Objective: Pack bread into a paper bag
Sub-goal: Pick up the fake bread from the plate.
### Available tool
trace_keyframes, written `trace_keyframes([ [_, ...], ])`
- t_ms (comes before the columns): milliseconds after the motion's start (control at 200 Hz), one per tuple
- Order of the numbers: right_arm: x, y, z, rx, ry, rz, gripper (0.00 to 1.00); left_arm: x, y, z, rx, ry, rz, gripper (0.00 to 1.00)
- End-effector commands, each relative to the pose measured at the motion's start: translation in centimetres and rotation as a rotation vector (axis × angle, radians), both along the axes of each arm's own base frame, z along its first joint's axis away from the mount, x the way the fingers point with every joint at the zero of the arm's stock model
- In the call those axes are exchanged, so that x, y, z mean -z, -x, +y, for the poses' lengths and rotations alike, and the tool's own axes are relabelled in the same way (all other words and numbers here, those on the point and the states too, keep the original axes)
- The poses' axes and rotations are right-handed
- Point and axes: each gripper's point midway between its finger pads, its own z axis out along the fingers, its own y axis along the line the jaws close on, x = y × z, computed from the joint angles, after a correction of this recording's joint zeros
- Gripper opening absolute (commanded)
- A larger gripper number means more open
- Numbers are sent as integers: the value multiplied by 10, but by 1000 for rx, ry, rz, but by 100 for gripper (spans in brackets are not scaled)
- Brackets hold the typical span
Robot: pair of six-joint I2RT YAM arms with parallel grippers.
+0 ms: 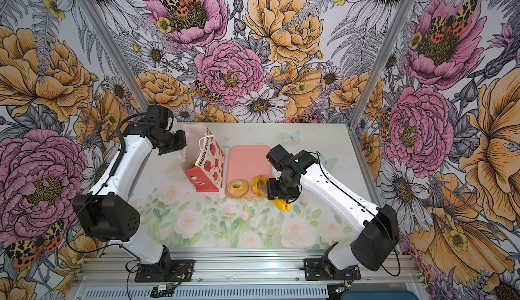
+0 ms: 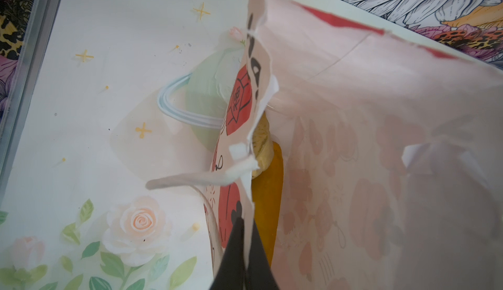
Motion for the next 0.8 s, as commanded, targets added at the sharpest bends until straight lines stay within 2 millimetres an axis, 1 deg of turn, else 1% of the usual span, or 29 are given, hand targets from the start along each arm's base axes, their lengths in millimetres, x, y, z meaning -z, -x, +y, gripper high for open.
trace_keyframes([
  [0, -4, -2, 8, -2, -40, -25, 62, 0, 0, -2, 18, 4, -6, 0],
  [115, -4, -1, 12, -10, -50, -24, 63, 1, 1, -2, 17, 2, -5, 0],
  [275, -6, 2, 16, -25, -66, -19, 68, 4, 4, -2, 18, 2, 5, 0],
  [345, -5, 3, 17, -32, -69, -10, 69, 6, 4, -2, 17, 1, 8, 0],
  [690, 6, 5, 21, -47, -52, 31, 68, 7, 3, -1, 19, -4, 12, 0],
  [796, 14, 5, 21, -56, -36, 54, 68, 8, 4, -1, 20, -4, 13, 0],
])
